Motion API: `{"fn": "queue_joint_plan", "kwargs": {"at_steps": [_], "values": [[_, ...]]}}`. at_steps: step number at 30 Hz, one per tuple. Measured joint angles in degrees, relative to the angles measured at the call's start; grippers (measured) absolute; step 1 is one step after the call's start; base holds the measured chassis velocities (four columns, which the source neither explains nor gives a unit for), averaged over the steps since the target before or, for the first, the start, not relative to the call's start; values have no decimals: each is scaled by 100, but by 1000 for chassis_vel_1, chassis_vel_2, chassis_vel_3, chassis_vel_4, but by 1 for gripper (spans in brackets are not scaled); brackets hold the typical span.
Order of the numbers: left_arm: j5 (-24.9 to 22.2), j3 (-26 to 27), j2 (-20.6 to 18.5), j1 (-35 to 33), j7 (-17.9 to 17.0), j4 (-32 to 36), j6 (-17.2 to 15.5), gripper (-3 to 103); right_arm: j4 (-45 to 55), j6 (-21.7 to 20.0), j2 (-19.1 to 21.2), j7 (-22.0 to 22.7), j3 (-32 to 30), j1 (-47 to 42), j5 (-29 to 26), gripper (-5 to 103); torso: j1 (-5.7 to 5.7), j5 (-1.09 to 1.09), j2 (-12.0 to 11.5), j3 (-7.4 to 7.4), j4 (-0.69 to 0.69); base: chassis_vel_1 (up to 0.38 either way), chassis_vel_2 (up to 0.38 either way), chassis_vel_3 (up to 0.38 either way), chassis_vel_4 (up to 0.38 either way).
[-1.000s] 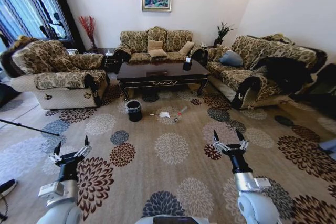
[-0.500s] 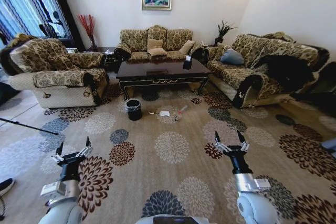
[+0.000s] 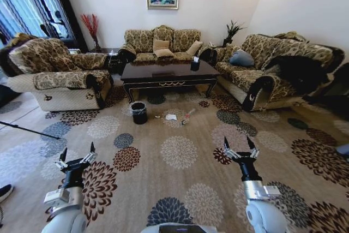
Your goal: Move to the front of the table and pick up the trash from the floor, then place it into the trash bin.
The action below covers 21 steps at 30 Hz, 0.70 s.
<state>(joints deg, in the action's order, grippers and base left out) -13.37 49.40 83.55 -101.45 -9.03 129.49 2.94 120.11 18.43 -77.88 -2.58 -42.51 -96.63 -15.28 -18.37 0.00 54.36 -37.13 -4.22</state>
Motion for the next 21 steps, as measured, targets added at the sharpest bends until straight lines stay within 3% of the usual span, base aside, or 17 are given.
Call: {"fn": "queue_joint_plan", "kwargs": {"at_steps": [21], "values": [[41, -17, -31, -3, 99, -106, 106, 100, -79, 3, -81, 199, 10, 44, 16, 100, 222, 0, -501, 279, 0, 0, 0, 0, 0]]}}
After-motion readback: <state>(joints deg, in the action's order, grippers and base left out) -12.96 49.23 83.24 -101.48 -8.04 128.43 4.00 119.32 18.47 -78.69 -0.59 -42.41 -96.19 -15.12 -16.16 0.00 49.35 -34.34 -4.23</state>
